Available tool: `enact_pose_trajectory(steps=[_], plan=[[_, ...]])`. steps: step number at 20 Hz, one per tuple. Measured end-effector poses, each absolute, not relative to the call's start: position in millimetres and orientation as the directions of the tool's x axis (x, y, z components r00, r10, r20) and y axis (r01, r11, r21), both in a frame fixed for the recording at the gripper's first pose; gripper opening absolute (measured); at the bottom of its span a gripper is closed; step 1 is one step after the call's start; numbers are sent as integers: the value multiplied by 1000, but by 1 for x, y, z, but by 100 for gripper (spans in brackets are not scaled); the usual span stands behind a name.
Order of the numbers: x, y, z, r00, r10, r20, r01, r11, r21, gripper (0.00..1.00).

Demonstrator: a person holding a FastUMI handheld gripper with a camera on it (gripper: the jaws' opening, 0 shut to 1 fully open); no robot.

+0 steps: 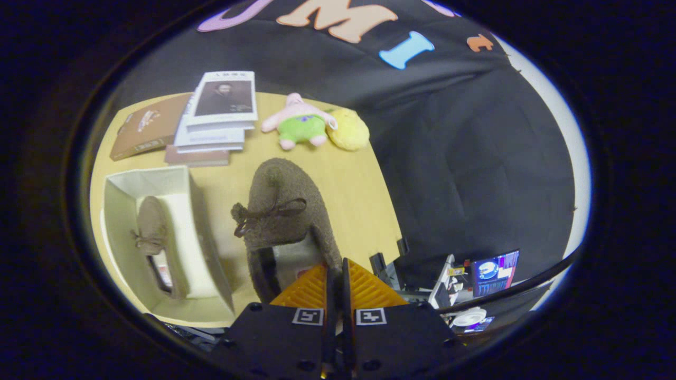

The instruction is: Open the storage box then place both shoes into the box .Put the left shoe in first, then the right shoe, with the right side of both shoes facing outward in a uniform manner.

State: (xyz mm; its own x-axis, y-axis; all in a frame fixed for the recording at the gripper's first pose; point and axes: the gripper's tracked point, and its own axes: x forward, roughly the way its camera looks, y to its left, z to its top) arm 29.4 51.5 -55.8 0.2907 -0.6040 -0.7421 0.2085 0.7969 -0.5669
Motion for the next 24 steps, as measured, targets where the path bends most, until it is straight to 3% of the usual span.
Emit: enact_pose_trajectory(steps=[6,17,21,24], plan=[[31,152,-68,342,-518,-784,107,851,-515,9],[36,203,-170,353,-430,-831,-27,883,-468,9],[27,195,-203,341,-344,-875,36,935,-354,9],[23,199,-220,342,-255,-904,19,964,-265,10]])
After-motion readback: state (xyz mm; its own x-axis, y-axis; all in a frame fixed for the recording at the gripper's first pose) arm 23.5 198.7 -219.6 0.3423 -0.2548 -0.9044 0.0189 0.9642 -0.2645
